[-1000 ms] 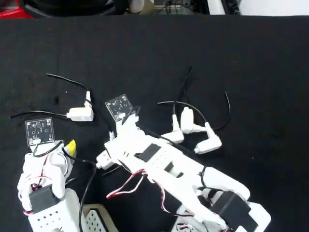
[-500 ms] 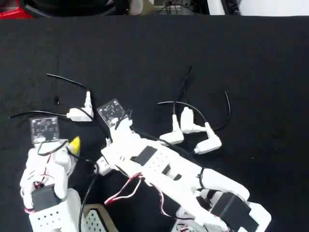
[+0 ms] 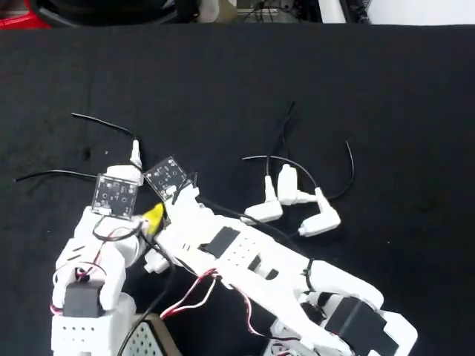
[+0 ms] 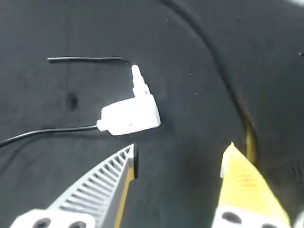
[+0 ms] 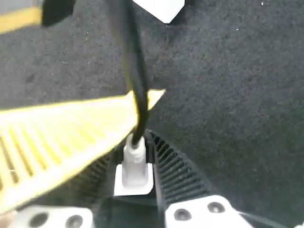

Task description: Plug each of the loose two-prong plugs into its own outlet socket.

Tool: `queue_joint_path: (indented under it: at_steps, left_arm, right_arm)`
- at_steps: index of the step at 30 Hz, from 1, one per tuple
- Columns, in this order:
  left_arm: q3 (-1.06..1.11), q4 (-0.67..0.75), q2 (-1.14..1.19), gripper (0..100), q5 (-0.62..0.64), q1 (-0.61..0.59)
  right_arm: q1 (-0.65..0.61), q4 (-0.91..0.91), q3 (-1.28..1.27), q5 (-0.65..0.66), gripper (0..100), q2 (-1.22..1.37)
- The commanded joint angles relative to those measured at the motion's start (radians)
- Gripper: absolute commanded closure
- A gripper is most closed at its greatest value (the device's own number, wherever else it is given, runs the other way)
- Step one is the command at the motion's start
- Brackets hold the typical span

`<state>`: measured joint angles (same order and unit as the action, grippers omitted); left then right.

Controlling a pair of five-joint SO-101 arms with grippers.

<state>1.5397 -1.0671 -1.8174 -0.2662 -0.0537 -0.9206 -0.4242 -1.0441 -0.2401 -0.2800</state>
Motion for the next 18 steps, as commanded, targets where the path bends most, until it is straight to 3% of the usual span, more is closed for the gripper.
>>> queue_joint_path:
  at_steps: [1, 8, 12, 18]
  left_arm:
    - [-0.085, -0.074, 0.000, 71, -0.028, -0.018]
    - [-0.084, -0.074, 0.000, 71, -0.029, -0.216]
    - [-0.081, -0.080, 0.000, 71, -0.031, -0.375]
    - [-0.058, -0.081, 0.000, 71, -0.031, -0.472]
  right_arm:
    - [-0.055, -0.044, -0.008, 0.012, 98.2, 0.041]
    - [-0.052, -0.046, 0.018, 0.011, 98.6, 0.041]
    - [0.025, -0.055, 0.077, 0.006, 98.6, 0.041]
    - [0.163, -0.324, 0.323, 0.006, 98.6, 0.041]
